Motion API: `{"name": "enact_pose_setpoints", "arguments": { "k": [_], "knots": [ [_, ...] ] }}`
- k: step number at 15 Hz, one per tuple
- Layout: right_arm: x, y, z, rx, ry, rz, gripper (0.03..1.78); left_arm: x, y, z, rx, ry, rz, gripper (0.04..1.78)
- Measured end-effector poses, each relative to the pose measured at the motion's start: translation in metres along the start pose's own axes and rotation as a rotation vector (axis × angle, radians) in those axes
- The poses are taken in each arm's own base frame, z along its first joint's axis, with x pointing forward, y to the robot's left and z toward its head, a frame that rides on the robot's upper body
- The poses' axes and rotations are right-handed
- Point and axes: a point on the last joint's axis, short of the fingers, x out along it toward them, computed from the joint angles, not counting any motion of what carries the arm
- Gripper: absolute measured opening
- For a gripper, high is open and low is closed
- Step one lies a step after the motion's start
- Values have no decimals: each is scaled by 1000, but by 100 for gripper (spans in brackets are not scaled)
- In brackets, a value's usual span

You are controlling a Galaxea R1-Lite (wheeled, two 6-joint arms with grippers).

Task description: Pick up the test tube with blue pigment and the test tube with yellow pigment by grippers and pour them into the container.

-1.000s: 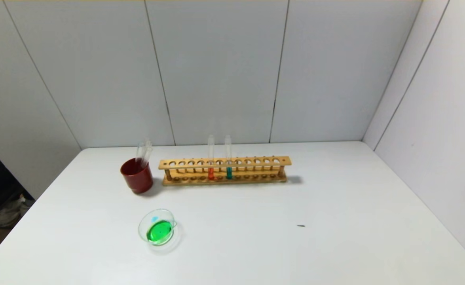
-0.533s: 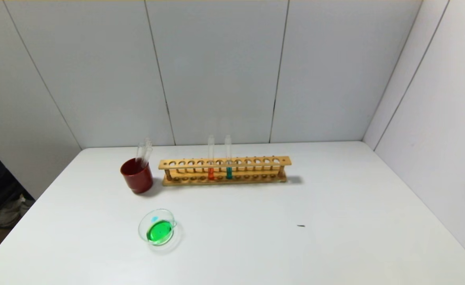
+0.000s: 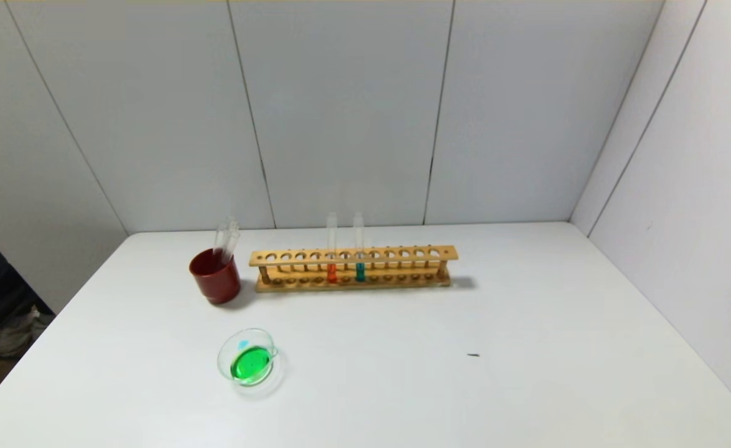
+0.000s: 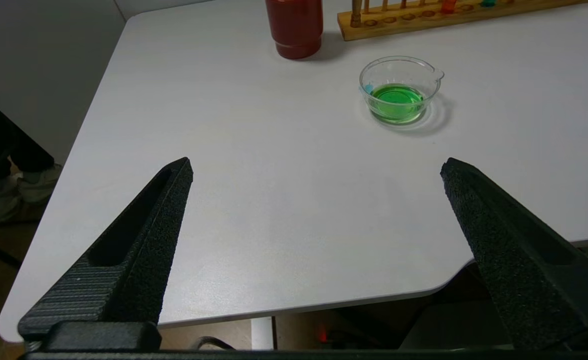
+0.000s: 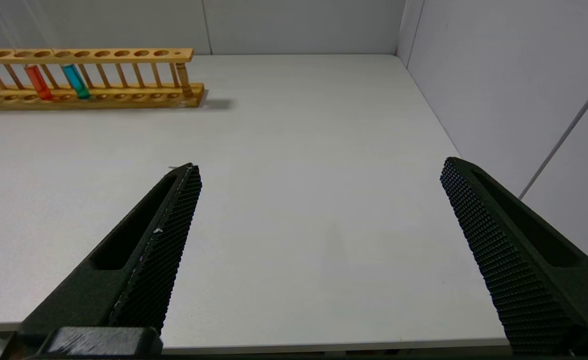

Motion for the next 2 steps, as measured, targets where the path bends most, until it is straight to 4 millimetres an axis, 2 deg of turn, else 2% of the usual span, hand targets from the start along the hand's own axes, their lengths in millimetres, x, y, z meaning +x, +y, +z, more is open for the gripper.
{"name": "enact_pose_setpoints", "arguments": {
  "k": [2],
  "knots": [
    [0,0,0,0,0,0,175,0,0,0,9,2,-3,175]
  ]
}}
